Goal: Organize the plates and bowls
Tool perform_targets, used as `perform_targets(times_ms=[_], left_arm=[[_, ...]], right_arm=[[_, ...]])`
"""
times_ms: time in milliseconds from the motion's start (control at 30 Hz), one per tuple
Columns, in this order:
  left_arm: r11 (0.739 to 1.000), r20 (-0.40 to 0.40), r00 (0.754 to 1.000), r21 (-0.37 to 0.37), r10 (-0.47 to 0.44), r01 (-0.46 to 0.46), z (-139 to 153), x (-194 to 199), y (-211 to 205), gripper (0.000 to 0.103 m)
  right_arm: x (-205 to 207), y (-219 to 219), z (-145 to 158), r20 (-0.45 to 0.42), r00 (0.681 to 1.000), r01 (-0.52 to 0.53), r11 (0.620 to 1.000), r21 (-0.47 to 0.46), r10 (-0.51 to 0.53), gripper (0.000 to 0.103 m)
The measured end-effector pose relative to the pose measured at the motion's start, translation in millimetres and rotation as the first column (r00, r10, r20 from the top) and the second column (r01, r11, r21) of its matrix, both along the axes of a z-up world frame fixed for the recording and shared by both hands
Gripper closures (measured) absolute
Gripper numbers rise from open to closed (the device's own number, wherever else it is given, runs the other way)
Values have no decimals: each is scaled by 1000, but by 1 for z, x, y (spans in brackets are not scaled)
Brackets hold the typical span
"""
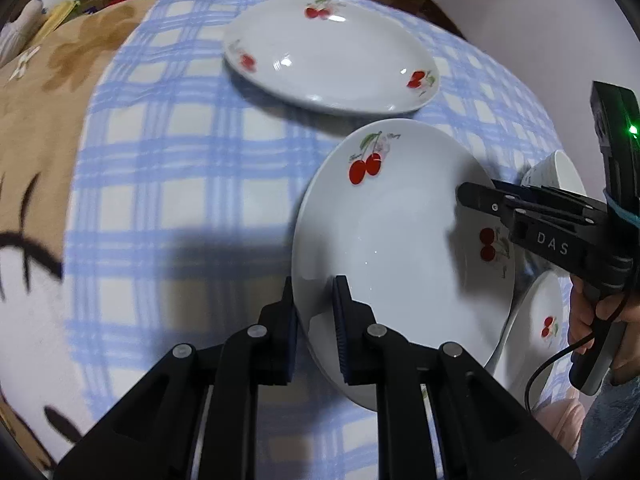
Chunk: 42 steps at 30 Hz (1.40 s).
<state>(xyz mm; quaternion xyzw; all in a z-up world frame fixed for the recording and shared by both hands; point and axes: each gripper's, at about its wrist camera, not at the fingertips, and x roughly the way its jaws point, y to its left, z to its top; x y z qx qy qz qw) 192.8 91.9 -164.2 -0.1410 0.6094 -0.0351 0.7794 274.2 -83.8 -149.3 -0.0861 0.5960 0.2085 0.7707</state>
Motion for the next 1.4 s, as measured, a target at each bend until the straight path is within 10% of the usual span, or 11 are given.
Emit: perform_targets(times_ms=[833, 1400], left_arm=[[969, -94, 995, 246, 43, -19, 8, -51, 22, 86], [973, -73, 995, 225, 62, -44, 7, -47, 28, 86]], right_arm=[[-94, 15, 3, 8, 1000, 5, 994, 107, -6, 88], [-102, 9, 11, 53, 997, 44, 995, 89, -49, 90]])
